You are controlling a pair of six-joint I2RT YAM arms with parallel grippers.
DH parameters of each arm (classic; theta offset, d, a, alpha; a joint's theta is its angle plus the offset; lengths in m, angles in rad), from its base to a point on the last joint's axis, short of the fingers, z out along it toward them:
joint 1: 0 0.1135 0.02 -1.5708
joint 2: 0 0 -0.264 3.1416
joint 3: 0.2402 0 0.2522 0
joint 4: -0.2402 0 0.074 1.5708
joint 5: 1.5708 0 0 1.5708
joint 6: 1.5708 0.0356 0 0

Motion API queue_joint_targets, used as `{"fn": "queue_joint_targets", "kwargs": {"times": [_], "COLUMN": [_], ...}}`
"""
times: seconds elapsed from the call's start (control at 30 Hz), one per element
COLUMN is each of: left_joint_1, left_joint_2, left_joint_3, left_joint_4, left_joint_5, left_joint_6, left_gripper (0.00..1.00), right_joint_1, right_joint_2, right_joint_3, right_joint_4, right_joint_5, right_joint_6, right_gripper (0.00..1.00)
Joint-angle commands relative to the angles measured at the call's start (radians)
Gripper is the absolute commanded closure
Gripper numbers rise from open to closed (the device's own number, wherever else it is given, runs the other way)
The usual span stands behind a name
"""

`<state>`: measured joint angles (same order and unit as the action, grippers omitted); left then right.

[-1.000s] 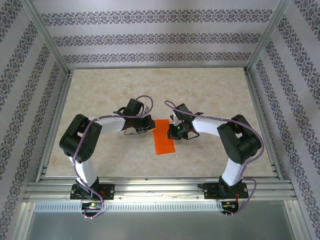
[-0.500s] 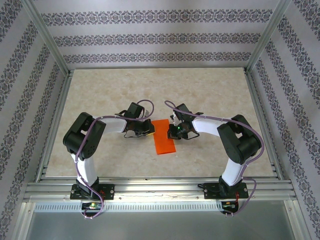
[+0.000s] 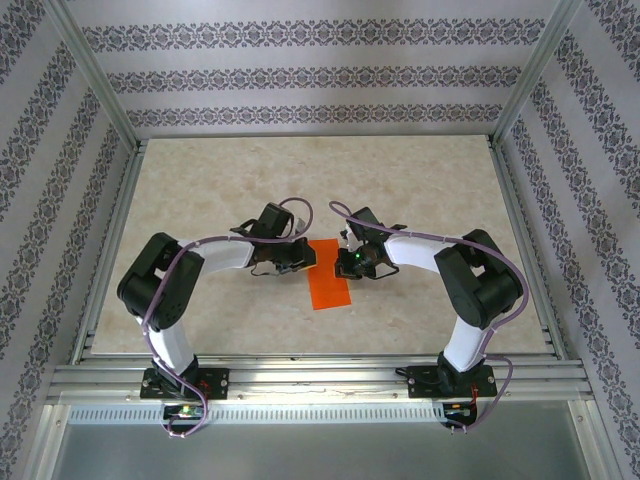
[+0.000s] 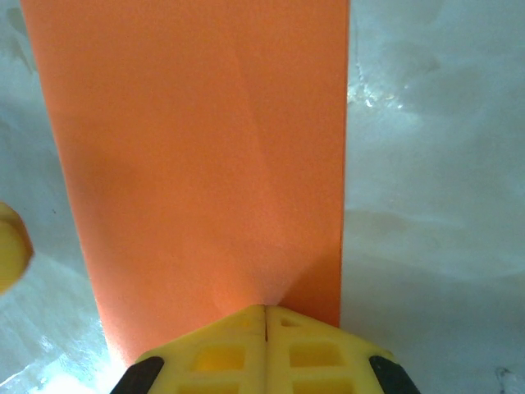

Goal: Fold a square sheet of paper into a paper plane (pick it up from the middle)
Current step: First fold the square sheet of paper in half at the center of the table.

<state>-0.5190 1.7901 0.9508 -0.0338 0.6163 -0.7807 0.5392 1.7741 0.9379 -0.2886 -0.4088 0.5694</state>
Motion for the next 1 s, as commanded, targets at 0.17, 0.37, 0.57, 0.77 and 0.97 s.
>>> {"fn": "queue_joint_targets", "kwargs": {"times": [0.17, 0.37, 0.57, 0.77, 0.97], "left_joint_1": [-0.008, -0.008, -0.019, -0.065, -0.076], "left_joint_2": [0.075, 0.046, -0.066, -0.078, -0.029], "left_joint_3": [-0.068, -0.07, -0.057, -0.095, -0.139], "left_joint_4": [0.005, -0.054, -0.088, 0.004, 0.035], "left_joint_5": [-0.046, -0.071, -0.066, -0.03, -0.051], "left_joint_6": [0.009, 0.041, 0.022, -0.057, -0.07], "left_gripper": [0.9, 0.9, 0.88, 0.88, 0.89], "right_joint_1": [0.002, 0.002, 0.002, 0.002, 0.002], "right_joint_2": [0.017, 0.015, 0.016, 0.007, 0.006], "right_joint_3": [-0.026, -0.03, -0.028, -0.027, -0.027], "right_joint_4": [-0.11, -0.108, -0.109, -0.113, -0.113], "right_joint_5": [0.05, 0.051, 0.053, 0.056, 0.053], "right_joint_6": [-0.011, -0.009, -0.009, -0.011, -0.009], "right_gripper": [1.0, 1.0, 1.0, 1.0, 1.0]}}
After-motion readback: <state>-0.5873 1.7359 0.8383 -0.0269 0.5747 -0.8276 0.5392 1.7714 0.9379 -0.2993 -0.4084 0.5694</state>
